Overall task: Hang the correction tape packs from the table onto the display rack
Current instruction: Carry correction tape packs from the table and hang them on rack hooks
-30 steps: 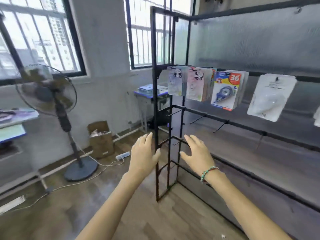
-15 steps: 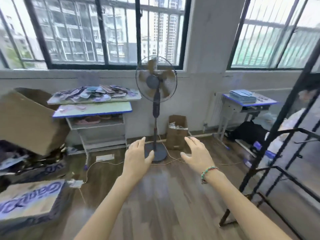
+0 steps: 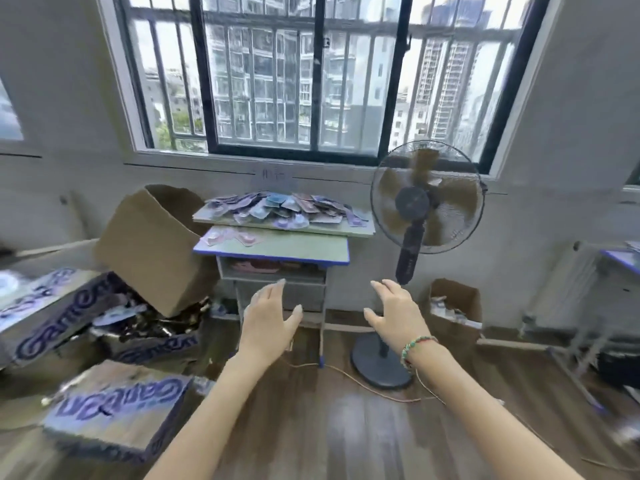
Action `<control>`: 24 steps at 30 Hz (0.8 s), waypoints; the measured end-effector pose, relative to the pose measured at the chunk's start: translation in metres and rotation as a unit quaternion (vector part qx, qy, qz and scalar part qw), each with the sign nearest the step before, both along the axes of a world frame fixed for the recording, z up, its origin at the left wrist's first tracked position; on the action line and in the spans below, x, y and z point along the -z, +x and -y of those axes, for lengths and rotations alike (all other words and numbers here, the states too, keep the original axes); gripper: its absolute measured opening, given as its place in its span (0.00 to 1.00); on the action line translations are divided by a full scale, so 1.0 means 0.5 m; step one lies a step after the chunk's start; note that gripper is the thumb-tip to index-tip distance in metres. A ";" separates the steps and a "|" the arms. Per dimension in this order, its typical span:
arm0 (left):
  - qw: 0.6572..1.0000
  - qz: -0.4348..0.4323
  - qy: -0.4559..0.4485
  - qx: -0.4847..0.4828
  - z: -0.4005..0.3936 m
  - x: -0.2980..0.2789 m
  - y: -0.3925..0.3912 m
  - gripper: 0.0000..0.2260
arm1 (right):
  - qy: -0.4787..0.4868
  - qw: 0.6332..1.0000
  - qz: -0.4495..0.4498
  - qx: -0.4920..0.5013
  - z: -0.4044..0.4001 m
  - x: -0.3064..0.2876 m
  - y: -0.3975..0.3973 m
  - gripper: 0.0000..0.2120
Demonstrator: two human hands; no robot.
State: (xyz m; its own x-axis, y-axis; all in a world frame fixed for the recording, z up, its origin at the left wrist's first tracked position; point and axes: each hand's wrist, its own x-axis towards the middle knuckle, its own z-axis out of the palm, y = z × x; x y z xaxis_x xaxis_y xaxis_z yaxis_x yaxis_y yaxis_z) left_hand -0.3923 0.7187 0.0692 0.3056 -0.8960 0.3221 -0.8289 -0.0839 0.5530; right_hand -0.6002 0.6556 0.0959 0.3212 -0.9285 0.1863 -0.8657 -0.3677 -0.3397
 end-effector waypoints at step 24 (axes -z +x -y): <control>0.999 -0.020 0.048 -0.008 0.733 0.004 0.464 0.27 | 0.036 0.999 0.000 0.028 0.748 0.035 0.457 0.28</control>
